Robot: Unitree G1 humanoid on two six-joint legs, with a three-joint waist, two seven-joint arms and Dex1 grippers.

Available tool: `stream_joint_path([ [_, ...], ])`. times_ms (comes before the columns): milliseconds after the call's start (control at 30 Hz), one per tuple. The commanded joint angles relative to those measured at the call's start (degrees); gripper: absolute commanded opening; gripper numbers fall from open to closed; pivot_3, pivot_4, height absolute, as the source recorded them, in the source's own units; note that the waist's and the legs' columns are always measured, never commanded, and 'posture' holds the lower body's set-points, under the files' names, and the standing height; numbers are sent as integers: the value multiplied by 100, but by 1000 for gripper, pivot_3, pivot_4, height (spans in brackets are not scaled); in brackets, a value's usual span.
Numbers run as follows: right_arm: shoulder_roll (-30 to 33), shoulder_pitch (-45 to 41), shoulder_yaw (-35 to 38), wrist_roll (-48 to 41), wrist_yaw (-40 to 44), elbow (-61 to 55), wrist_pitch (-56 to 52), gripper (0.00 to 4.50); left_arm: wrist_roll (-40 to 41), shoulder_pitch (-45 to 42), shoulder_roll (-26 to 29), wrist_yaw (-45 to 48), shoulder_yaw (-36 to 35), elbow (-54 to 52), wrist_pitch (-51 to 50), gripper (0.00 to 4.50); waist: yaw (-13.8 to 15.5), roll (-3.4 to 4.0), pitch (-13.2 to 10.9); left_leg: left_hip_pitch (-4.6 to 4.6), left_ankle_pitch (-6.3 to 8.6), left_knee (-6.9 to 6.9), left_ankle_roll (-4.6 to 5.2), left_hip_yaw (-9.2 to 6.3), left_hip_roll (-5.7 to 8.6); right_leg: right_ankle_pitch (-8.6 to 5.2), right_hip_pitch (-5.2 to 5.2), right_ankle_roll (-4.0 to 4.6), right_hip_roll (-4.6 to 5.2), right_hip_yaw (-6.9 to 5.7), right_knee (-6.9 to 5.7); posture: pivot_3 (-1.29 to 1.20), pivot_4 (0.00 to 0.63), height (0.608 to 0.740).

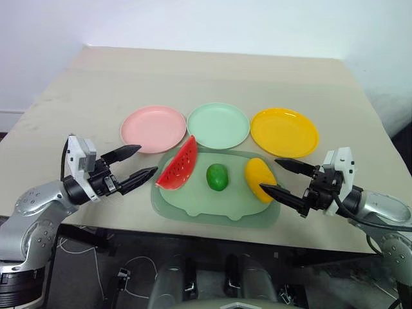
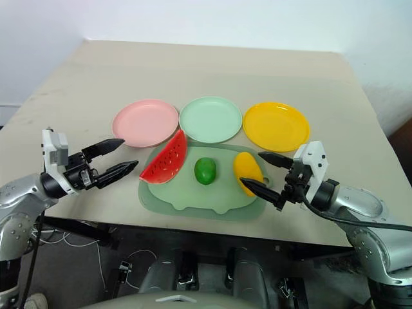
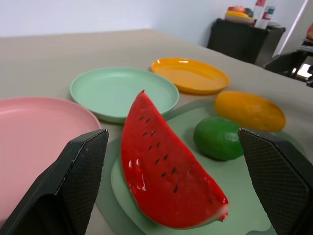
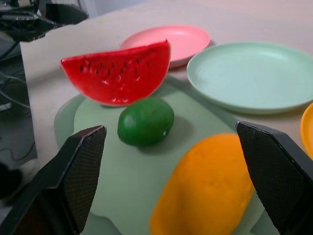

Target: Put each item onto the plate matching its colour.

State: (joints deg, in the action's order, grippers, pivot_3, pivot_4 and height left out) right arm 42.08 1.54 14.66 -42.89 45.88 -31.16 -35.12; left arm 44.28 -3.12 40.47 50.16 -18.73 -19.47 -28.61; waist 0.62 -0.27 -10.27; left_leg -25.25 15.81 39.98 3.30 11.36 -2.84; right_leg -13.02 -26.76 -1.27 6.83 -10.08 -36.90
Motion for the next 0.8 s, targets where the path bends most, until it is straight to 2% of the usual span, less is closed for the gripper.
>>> stream_joint_path([
  [33,68,-122,-72,-28,17,-90,-43,4500,105,-151,116,-66,-4,-262,-162,4463,0,0,0,-1,-2,0,-4,0,0,0,-2,0,0,0,0,0,150,696],
  [333,152,-271,96,-154,-148,-92,-274,4500,17,-392,-109,-157,263,-241,-201,4463,3,1,0,-3,-7,0,-12,0,0,1,-3,1,1,0,0,0,150,696],
  [567,594,-411,537,-765,-800,-467,-1355,4500,-253,-558,-330,-123,578,-35,19,4463,7,3,-2,-10,-14,0,-24,0,0,2,-11,3,1,0,-2,0,150,696],
  [800,622,-787,364,-984,-1307,-541,-1849,4500,-263,-658,-296,-110,629,-12,-101,4463,-3,3,-2,-10,-2,0,-3,0,0,1,-11,2,0,1,0,0,150,696],
])
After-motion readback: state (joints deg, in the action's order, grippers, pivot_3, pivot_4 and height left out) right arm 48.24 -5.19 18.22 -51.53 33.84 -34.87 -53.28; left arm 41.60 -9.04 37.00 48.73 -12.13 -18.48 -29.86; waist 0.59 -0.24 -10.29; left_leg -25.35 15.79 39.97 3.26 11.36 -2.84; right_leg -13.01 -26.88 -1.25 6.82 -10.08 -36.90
